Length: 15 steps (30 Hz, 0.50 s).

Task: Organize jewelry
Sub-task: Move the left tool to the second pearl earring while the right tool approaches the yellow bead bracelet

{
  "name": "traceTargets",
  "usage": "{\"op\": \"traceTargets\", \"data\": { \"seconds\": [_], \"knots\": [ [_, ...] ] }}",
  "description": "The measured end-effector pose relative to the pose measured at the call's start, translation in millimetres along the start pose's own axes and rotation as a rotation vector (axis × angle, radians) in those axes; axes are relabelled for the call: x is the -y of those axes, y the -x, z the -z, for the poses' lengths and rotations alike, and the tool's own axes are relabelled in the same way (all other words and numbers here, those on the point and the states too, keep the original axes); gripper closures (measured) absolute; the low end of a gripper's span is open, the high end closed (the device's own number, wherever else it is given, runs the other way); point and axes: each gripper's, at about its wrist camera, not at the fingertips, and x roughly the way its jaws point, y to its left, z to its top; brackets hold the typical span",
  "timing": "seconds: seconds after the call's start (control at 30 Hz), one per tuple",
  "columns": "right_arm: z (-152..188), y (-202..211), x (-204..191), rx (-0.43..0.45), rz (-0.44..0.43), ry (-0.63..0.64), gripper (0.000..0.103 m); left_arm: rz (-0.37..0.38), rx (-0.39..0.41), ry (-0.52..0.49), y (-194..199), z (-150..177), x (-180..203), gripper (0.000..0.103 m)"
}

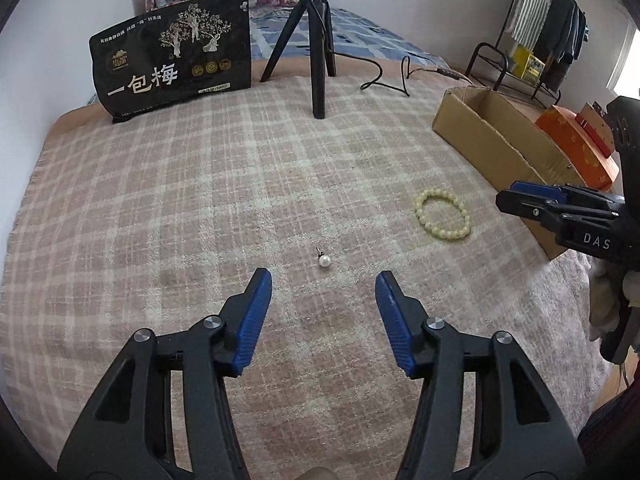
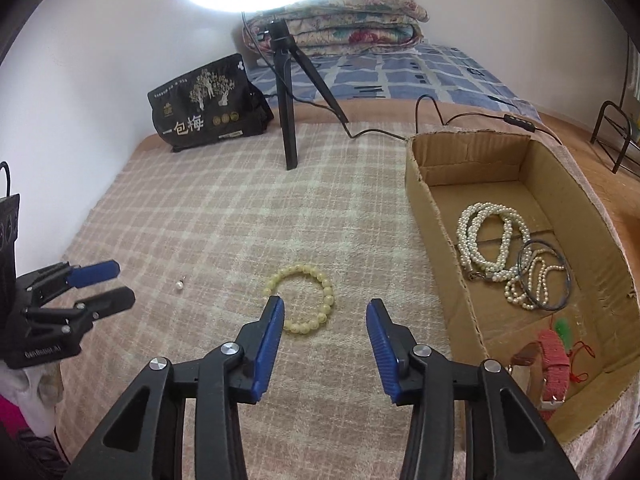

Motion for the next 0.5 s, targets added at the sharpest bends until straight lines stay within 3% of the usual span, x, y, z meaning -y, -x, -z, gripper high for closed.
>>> {"op": "traceTargets", "data": {
  "seconds": [0.23, 0.33, 0.5],
  "knots": [
    [-2, -16, -5, -0.020, 0.028, 0.032, 0.061, 0.005, -0.023, -0.016, -16, -3, 6, 0.052],
    [-3, -21, -4, -0.025, 0.038, 0.032, 0.062, -0.001, -0.040, -0.006, -25, -3, 5, 0.058],
    [-4, -28, -4, -0.034, 0.045, 0.037, 0.063, -0.006, -0.047, 0.016, -34, -5, 0, 0.058]
  ]
}}
